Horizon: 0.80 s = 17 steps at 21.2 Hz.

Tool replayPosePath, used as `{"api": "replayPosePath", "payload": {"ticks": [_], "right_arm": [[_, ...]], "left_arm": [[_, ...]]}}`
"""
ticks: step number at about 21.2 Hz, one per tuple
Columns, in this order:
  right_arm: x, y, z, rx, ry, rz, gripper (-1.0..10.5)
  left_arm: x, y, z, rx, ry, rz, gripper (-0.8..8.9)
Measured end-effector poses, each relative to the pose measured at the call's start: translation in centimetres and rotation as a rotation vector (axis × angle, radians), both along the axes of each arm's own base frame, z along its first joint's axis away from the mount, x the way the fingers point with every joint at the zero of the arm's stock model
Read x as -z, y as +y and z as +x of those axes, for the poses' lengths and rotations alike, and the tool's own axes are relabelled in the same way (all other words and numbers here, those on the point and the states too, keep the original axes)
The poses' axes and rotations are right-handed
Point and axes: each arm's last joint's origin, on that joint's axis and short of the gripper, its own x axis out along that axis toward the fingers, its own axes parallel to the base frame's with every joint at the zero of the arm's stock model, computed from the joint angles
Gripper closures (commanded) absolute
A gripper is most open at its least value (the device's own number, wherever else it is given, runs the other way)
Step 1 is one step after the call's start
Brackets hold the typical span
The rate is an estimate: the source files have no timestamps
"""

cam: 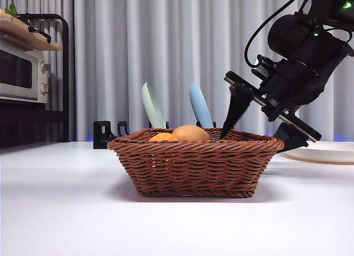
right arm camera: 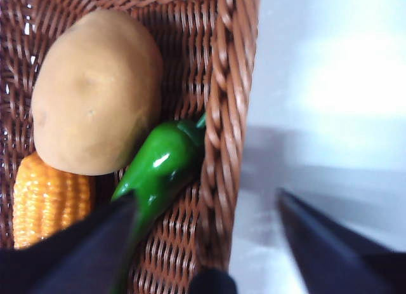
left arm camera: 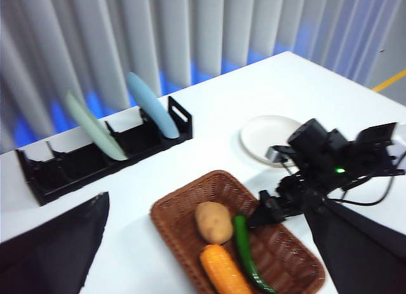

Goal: Pick up the basket,pick up the corn from the table,pick up the potato from the table,pick up the cucumber from the table,put all items into the basket

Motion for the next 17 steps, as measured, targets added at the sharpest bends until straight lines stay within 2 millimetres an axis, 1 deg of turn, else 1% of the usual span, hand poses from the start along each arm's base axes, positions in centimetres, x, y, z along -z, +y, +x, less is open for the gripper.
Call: {"api": "replayPosePath", "payload": {"ticks": [3,5,6,7,9,11,13,15,17], "right_arm": [[-0.8,-0.5,0.2,0.009,-0.025,0.007,5.1],[-2.1,-1.1,0.1,0.022,-0.068,0.017,5.1],[-3.0,-1.3,-0.1,0.024,-0.096,0.022,5.1],[-4.1,-1.5,-0.4,0.024,-0.136,0.029,5.1],[-6.5,-2.1,-1.0,0.023,-0.226,0.033,6.0],[-8.9,-2.5,-2.1,0.017,-0.330,0.015,7.4],[-10.7,-2.8,-3.2,0.011,-0.417,-0.021,8.7],[-12.2,-3.2,-4.4,0.014,-0.487,-0.073,9.7],[-13.5,-3.7,-5.7,0.018,-0.550,-0.123,9.6]], "left_arm": [[0.3,-0.3,0.6,-0.038,0.000,0.041,1.92],[0.6,-0.6,1.1,-0.078,0.010,0.084,1.95],[0.8,-0.7,1.4,-0.100,0.011,0.104,2.15],[0.9,-0.8,1.7,-0.131,0.009,0.128,2.74],[1.1,-1.0,2.2,-0.195,-0.002,0.178,4.18],[1.3,-1.2,2.8,-0.261,-0.017,0.234,6.17],[1.5,-1.5,3.4,-0.284,-0.020,0.278,8.12],[1.8,-1.7,4.0,-0.287,-0.012,0.308,8.22],[2.1,-1.9,4.8,-0.296,-0.004,0.342,8.22]]}}
